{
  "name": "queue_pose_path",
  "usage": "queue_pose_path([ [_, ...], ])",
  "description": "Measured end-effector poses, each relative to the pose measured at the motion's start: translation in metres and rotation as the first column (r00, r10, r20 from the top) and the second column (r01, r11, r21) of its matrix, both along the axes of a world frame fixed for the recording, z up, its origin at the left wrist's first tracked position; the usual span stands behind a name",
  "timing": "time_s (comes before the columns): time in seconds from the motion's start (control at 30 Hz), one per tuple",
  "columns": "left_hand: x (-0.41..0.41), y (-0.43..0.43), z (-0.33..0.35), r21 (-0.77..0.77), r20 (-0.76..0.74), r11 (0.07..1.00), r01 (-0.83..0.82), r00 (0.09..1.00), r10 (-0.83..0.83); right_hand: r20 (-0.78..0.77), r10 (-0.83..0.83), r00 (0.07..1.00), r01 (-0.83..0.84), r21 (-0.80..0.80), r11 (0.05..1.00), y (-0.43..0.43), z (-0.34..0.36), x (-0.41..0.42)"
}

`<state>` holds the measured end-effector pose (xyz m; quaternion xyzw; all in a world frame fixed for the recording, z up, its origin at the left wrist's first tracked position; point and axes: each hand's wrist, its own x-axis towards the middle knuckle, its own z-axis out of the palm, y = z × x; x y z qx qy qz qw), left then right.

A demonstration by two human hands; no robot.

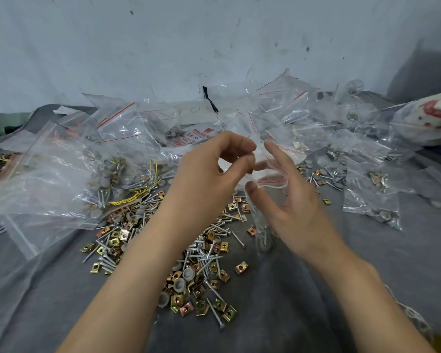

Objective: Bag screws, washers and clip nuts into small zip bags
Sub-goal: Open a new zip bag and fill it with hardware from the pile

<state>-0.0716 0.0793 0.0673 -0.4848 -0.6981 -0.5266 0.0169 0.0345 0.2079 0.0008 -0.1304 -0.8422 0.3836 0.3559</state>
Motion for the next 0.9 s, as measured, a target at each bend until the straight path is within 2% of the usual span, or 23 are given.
queue_pose_path([
  [0.13,-0.005,-0.005,0.004,0.067,0.01,0.997,-0.048,0.999,0.047,0.004,0.014,1.0,-0.014,0.004,1.0,0.0,0.0,0.001],
  [0.23,-0.014,-0.01,0.002,0.062,0.056,0.993,-0.097,0.994,0.094,0.018,0.013,1.0,-0.013,-0.013,1.0,0.001,0.0,0.002],
  [0.3,-0.022,-0.013,-0.004,-0.032,0.066,0.991,-0.133,0.989,0.134,0.023,0.012,1.0,-0.012,-0.023,1.0,0.002,0.001,0.003],
  [0.37,-0.03,-0.017,-0.013,-0.192,0.056,0.97,-0.148,0.985,0.161,0.015,0.009,1.0,-0.008,-0.036,0.999,0.002,0.003,0.005],
  [0.47,-0.037,-0.022,-0.03,-0.439,-0.032,0.889,-0.129,0.991,0.128,-0.014,0.006,1.0,-0.007,-0.058,0.998,0.004,0.006,0.007],
  [0.53,-0.038,-0.023,-0.04,-0.546,-0.099,0.828,-0.129,0.991,0.088,-0.044,-0.009,0.999,0.007,-0.05,0.999,0.005,0.007,0.008],
  [0.77,-0.034,-0.015,-0.058,-0.705,-0.343,0.649,-0.285,0.939,0.04,-0.033,-0.067,0.997,0.065,-0.054,0.996,0.006,0.008,0.009],
  [0.9,-0.033,-0.012,-0.062,-0.715,-0.368,0.63,-0.304,0.929,0.032,-0.034,-0.042,0.999,0.04,-0.058,0.998,0.009,0.007,0.01],
])
